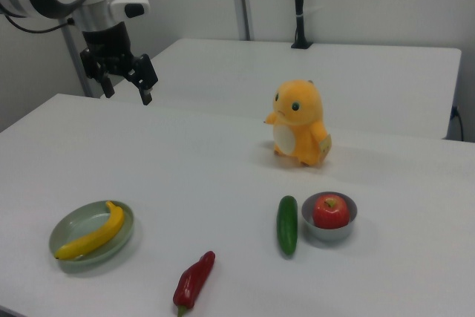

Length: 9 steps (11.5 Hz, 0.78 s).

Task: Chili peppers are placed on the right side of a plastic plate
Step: 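Move the open gripper toward the red chili pepper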

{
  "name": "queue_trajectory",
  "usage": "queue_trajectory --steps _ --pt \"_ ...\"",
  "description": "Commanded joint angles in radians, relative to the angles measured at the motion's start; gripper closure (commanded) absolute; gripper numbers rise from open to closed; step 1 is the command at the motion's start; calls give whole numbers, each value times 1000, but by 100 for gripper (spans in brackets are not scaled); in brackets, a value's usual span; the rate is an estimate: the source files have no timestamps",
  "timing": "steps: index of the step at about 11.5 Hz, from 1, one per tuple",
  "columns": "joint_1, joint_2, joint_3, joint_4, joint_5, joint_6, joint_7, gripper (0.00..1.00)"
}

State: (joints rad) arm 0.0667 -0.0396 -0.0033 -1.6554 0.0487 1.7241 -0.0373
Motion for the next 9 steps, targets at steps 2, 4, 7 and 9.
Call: queue_trajectory --steps 2,4,7,9 --pt "5 -29 -6 -20 7 -73 -30 0" --pt "4 -29 -6 -20 7 -73 -35 0" --pt "-4 -28 -6 -21 -6 -121 -59 0" --pt "-36 -25 -11 -30 -10 -207 -198 0"
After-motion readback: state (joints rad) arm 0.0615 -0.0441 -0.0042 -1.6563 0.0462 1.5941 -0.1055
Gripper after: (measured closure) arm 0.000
